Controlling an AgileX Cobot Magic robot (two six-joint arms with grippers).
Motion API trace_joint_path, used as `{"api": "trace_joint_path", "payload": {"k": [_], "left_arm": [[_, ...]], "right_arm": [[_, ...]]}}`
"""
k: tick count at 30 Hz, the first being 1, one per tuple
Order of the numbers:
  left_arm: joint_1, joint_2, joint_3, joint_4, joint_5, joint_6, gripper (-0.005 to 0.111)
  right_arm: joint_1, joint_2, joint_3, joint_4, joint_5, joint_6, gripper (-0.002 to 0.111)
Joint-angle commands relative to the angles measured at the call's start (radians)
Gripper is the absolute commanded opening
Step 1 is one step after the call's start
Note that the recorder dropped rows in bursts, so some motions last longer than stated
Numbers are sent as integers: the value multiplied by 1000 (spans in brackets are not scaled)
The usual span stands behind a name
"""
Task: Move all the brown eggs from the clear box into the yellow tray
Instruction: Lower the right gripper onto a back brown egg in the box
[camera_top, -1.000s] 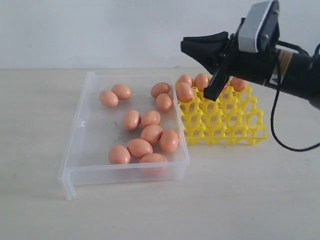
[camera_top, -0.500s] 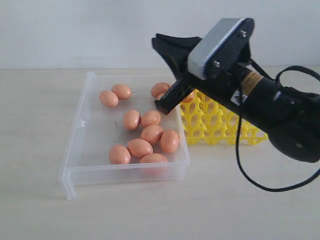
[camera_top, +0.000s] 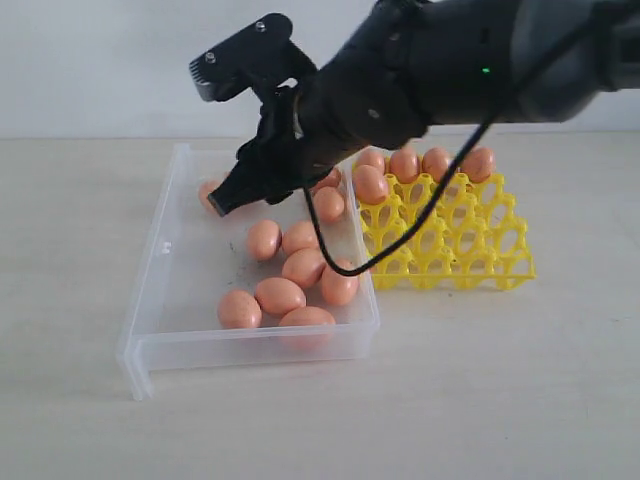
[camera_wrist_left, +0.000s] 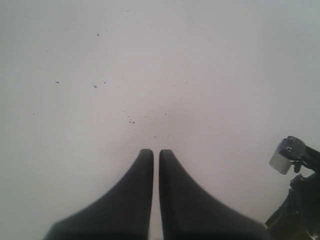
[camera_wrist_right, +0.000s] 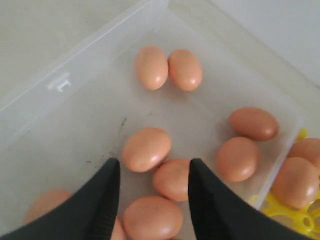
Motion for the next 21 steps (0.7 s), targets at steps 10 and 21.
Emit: {"api": "trace_joint_path", "payload": {"k": [10, 21], "left_arm": [[-6, -3, 5, -7, 2, -4, 4], [-6, -3, 5, -7, 2, -4, 4]], "right_arm": [[-120, 350, -455, 511, 285, -158, 57], [-138, 505, -624, 548, 439, -91, 57]]}}
